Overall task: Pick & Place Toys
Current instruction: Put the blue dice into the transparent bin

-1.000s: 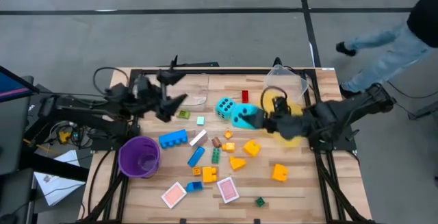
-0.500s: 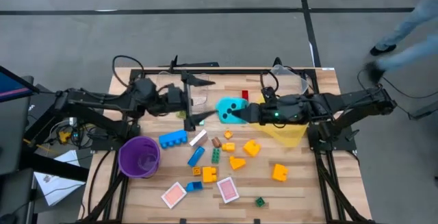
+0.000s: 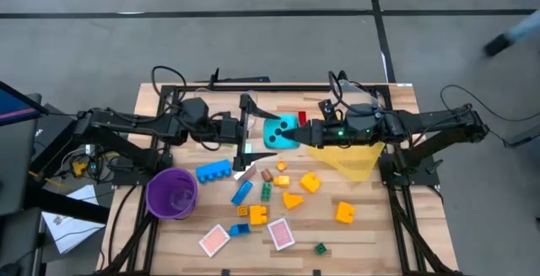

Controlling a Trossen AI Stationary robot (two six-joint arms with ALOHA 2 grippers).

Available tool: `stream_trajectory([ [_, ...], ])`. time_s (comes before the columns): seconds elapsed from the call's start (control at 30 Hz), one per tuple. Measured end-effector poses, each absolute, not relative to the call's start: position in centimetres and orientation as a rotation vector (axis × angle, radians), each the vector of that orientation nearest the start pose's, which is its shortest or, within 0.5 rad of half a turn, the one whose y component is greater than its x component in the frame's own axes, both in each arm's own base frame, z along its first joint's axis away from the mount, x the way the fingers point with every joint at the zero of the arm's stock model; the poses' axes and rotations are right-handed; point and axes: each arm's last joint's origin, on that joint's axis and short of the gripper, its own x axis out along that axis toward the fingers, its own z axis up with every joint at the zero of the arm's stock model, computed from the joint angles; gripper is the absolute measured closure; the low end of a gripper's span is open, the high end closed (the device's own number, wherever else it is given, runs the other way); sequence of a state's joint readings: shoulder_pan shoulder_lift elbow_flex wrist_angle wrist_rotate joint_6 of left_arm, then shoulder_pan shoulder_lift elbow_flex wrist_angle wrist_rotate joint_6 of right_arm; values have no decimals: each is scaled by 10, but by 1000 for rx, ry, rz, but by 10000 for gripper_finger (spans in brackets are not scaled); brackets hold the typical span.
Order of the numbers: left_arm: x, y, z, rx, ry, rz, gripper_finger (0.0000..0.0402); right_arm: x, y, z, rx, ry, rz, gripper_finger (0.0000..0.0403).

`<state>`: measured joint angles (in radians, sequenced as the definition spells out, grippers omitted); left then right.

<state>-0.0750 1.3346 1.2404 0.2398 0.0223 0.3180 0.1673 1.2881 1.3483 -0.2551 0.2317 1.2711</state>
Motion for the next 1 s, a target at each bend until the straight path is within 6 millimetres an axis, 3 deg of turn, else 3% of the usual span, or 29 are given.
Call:
stream_trajectory([
  [1.0, 302, -20, 409, 395, -109, 77, 1, 280, 44, 422, 1180, 61, -86, 56],
])
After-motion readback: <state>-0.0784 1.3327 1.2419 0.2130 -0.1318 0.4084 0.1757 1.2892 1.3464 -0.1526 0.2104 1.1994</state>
